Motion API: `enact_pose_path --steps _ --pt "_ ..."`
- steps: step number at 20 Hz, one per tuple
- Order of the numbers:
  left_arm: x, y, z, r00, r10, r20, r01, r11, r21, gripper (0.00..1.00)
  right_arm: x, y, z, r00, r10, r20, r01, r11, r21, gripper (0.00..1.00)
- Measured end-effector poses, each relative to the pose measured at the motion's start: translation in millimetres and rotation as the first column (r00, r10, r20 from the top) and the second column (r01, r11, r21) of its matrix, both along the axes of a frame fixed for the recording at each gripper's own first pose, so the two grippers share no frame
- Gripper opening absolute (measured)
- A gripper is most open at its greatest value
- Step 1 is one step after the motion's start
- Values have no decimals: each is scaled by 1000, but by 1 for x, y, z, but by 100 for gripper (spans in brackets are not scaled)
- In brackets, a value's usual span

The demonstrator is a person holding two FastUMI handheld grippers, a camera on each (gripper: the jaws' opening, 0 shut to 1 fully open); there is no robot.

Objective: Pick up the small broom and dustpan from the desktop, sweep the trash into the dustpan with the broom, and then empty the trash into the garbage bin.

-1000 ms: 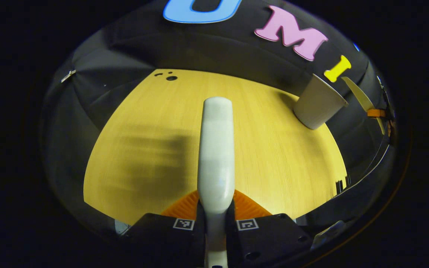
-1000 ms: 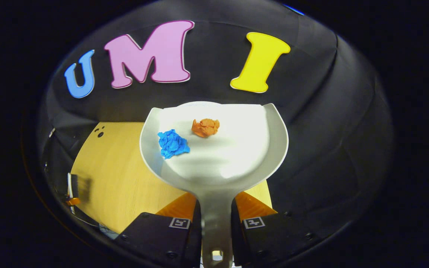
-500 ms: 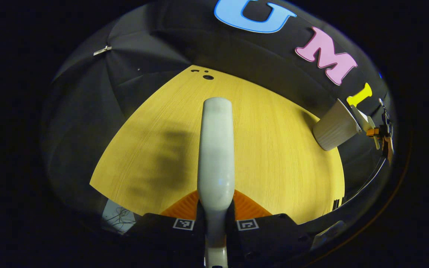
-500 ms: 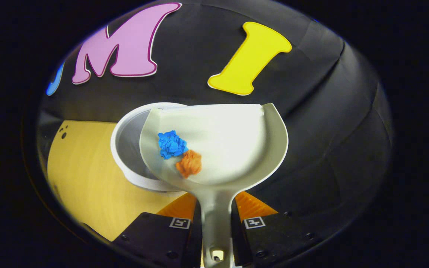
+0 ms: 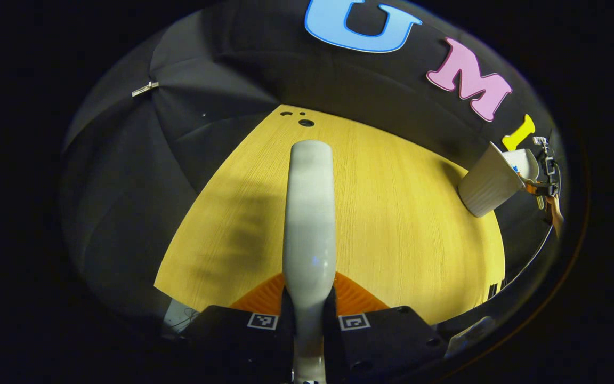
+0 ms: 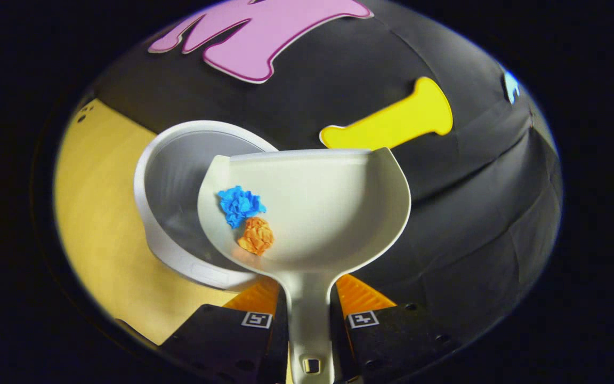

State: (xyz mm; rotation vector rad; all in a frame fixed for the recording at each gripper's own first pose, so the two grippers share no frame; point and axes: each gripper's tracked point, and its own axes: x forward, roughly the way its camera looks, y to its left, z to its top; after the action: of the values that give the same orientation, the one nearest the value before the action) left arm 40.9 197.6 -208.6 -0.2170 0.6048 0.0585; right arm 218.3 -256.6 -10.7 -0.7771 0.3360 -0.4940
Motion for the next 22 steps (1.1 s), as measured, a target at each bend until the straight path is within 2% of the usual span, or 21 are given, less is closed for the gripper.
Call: enact_pose_path --steps 1,2,4,5,8,11,12,13,14,15,16,18,19,20,21,22 --pt "1 1 5 1000 -8 3 8 1000 14 29 -4 -4 4 1000 9 -6 -9 997 -71 37" --pt "3 4 9 1000 -12 5 11 1000 27 26 -7 -7 5 1000 19 -1 -19 990 -139 36" --pt "7 7 18 1000 -10 14 10 999 43 29 -6 -20 5 1000 19 1 -18 969 -248 36" --pt "7 7 22 1000 -8 18 8 999 44 26 -4 -16 8 1000 16 4 -14 959 -283 36" --pt "7 4 24 1000 -14 13 14 999 41 26 -4 -13 12 1000 -4 4 5 932 -364 37" --pt "6 -2 20 1000 -26 -1 26 999 40 27 -1 -12 20 1000 -30 -5 24 880 -474 40" --pt "5 -4 18 1000 -29 -5 29 999 32 27 -2 -10 23 999 -34 -5 27 861 -508 37" --pt "4 -6 18 999 -31 -8 31 999 22 27 -2 -9 26 999 -34 -6 26 846 -532 40" --pt "4 -9 16 999 -35 -8 35 999 14 27 -4 -9 28 999 -36 -6 26 835 -550 34" --pt "4 -10 15 999 -37 -10 37 999 11 27 -5 -8 28 999 -38 -12 25 824 -566 39" --pt "2 -11 13 999 -39 -11 39 999 12 26 -5 -7 27 999 -42 -20 22 811 -584 34" --pt "2 -13 12 999 -45 -15 45 999 10 27 -5 -4 29 997 -64 -31 31 778 -627 39" --pt "2 -14 11 999 -47 -19 48 999 8 27 -5 -3 30 996 -77 -35 36 766 -642 36" --pt "2 -15 10 999 -49 -19 50 999 8 27 -4 -3 30 996 -79 -37 37 766 -641 33" --pt "2 -16 11 999 -50 -20 50 999 10 27 -4 -4 29 996 -82 -39 38 774 -632 39" --pt "1 -18 10 998 -54 -19 54 998 12 27 -4 -4 29 995 -84 -45 38 778 -627 36"
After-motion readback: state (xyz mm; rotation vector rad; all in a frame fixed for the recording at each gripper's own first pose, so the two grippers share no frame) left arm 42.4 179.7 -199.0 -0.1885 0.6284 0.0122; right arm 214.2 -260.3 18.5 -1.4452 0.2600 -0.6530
